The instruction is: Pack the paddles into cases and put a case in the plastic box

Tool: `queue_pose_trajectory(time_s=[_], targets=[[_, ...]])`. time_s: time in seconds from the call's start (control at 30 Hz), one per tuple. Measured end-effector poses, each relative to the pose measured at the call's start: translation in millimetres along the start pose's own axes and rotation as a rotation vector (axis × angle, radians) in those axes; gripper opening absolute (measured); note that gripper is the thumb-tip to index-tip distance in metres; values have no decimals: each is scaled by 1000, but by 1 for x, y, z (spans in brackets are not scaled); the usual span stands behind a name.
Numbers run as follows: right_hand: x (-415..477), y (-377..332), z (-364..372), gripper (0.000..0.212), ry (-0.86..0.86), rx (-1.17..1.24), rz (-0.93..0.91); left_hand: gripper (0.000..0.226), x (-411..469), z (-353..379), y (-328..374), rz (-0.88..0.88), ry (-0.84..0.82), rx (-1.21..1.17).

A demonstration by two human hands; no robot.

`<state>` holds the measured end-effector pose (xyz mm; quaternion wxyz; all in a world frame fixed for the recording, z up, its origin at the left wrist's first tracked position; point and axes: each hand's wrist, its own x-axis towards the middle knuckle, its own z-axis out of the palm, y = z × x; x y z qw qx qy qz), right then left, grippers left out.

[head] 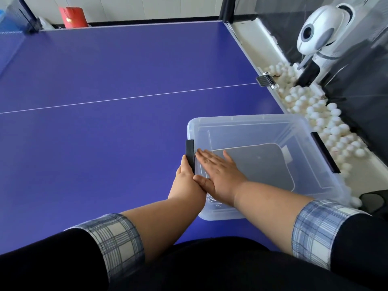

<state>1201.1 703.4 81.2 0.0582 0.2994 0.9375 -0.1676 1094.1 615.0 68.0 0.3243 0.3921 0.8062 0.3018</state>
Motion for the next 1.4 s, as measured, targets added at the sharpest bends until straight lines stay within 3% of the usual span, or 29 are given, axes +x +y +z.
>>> queue_pose_trajectory(time_s=[0.07,0.2,0.33,0.43,0.5,0.57,0.63,0.7,0.8,0.87,0.93,1.0,1.07,1.2,1.27,1.33,1.4], targets=[[-1,1,-2,98,-4,40,-1,92,-1,-3,4,-80,-25,55],[-3,4,-4,80,1,103,-13,77,-6,-7,19,-52,5,18],[-3,6,-4,72,11,188,-27,65,-3,-6,36,-217,-6,241],[-1,8,-5,68,23,254,-31,55,-4,-3,44,-198,20,225],[-3,14,-13,66,32,333,-53,63,-5,0,47,-251,38,278],[-13,31,-23,65,56,384,-76,80,-9,3,49,-307,51,180],[-32,64,-30,64,140,296,-69,80,-16,8,51,-314,97,167],[-58,109,-34,60,260,149,47,73,-23,17,48,-372,158,138],[-104,186,-43,57,352,-10,447,62,-32,31,49,-436,270,102],[-132,226,-44,64,300,-5,669,54,-35,37,49,-445,321,115],[-148,245,-37,71,206,165,738,39,-38,44,51,-444,361,131],[-149,247,-33,73,167,343,705,27,-42,49,57,-448,378,126],[-141,249,-40,74,158,374,663,26,-46,52,66,-465,362,133],[-126,253,-75,84,26,265,651,57,-49,39,91,-553,206,344],[-119,244,-97,84,56,156,568,65,-44,23,111,-490,199,457],[-111,223,-127,76,131,133,454,54,-39,1,141,-333,223,464],[-102,198,-162,71,187,128,325,58,-30,-22,174,-156,246,509]])
